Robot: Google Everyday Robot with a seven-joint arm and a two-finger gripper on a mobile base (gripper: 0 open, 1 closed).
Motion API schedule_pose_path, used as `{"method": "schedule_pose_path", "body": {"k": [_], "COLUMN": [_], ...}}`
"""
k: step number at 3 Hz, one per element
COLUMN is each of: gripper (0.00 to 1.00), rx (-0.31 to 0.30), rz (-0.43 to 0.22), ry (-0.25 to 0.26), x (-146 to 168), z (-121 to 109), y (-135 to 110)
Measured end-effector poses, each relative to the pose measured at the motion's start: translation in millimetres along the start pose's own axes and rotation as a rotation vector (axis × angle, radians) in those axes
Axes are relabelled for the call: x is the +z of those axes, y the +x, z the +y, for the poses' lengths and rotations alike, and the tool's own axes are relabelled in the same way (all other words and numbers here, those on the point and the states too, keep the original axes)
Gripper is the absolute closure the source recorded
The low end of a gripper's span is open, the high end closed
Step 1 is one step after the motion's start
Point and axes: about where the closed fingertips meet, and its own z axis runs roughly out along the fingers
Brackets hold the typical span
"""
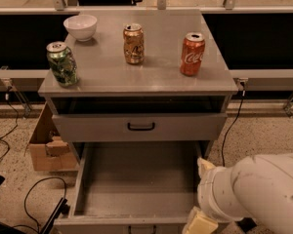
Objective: Close middle drawer
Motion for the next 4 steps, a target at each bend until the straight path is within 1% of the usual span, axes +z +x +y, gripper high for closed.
{"method": "schedule_pose_path", "body": {"k": [1,2,3,4], "gripper": [0.00,0.18,0.41,0.64], "rx": [0.017,0.023,0.074,0.116], "rz": [0.043,0.118,0.154,0.149], "ry": [-0.075,-0.173,-0.254,-0.311], "x": [44.1,105.9,154.6,189.8], "z": [24.8,65.3,107.1,137.6], "y": [18.4,54.8,93.6,120.2]}}
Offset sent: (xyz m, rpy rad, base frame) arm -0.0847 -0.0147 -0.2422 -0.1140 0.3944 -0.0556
